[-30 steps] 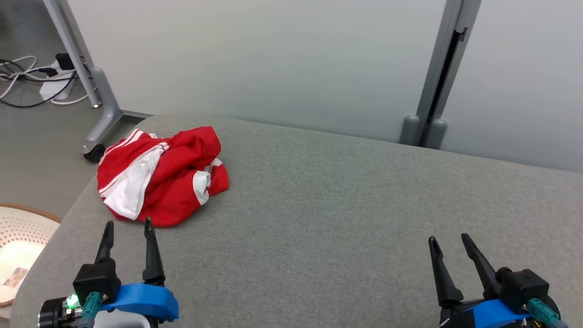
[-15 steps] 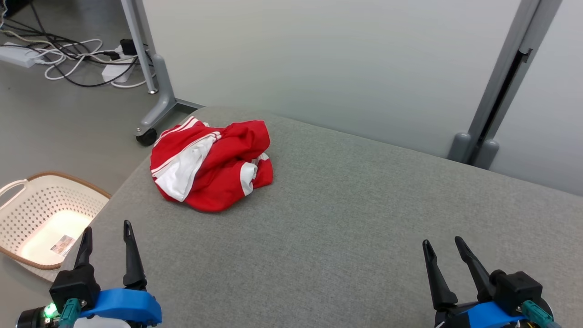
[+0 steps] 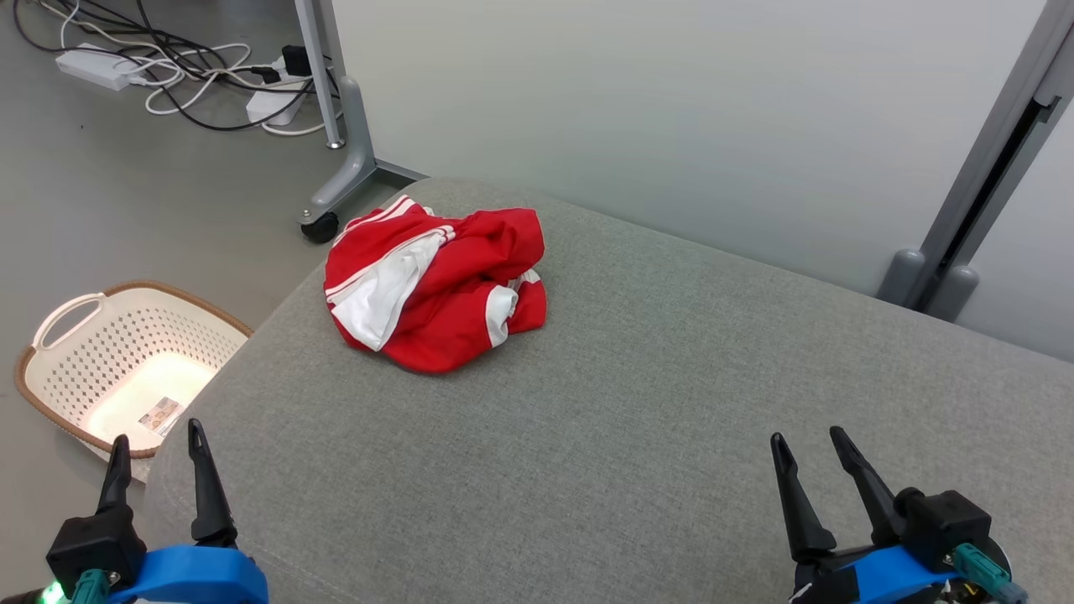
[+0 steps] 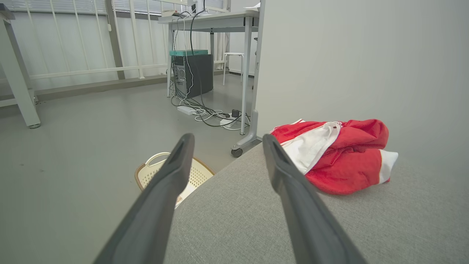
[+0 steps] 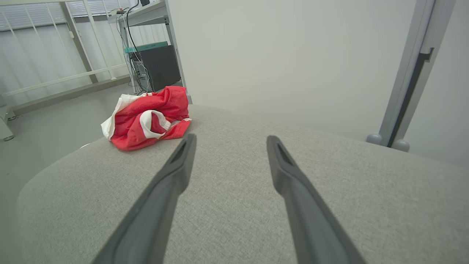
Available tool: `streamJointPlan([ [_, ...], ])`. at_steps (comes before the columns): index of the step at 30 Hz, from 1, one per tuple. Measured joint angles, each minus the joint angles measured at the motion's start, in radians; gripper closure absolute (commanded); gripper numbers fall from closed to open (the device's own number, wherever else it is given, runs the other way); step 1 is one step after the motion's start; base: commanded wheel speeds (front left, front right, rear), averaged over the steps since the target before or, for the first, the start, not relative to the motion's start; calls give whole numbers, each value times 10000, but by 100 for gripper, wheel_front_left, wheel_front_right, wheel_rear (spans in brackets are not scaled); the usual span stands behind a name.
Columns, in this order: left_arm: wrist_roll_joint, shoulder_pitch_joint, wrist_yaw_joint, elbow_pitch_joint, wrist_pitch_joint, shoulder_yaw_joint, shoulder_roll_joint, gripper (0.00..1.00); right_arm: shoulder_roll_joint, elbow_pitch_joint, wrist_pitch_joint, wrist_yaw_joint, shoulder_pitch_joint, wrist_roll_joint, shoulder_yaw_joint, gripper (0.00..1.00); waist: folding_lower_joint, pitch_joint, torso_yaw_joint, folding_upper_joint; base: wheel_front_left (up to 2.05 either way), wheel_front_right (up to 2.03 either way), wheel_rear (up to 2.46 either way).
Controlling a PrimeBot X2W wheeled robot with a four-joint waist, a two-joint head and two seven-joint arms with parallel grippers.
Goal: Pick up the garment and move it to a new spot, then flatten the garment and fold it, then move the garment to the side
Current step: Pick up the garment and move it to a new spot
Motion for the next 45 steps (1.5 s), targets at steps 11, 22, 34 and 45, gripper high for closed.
streamJointPlan([
  [11, -186, -244, -4, -104, -17, -38, -33, 0, -2, -52, 61, 0, -140, -142, 15, 0, 0, 276, -272, 0, 0, 0, 0],
  [22, -800, -3006, -606, 546, -94, 349, 514, 0, 0, -894, 510, 0, -634, -840, -86, 0, 2, 1489, -1457, 0, 0, 0, 0],
  [34, -1312, -6102, -1429, 3127, 21, 614, 1375, 0, -4, -2303, 1062, 0, -1424, -1651, -309, 0, 3, 3506, -2825, 0, 0, 0, 0],
  [45, -1482, -7260, -2121, 6334, 627, 171, 1430, 0, -4, -3032, 1246, 0, -1584, -1916, -479, 0, 2, 4334, -3193, 0, 0, 0, 0],
])
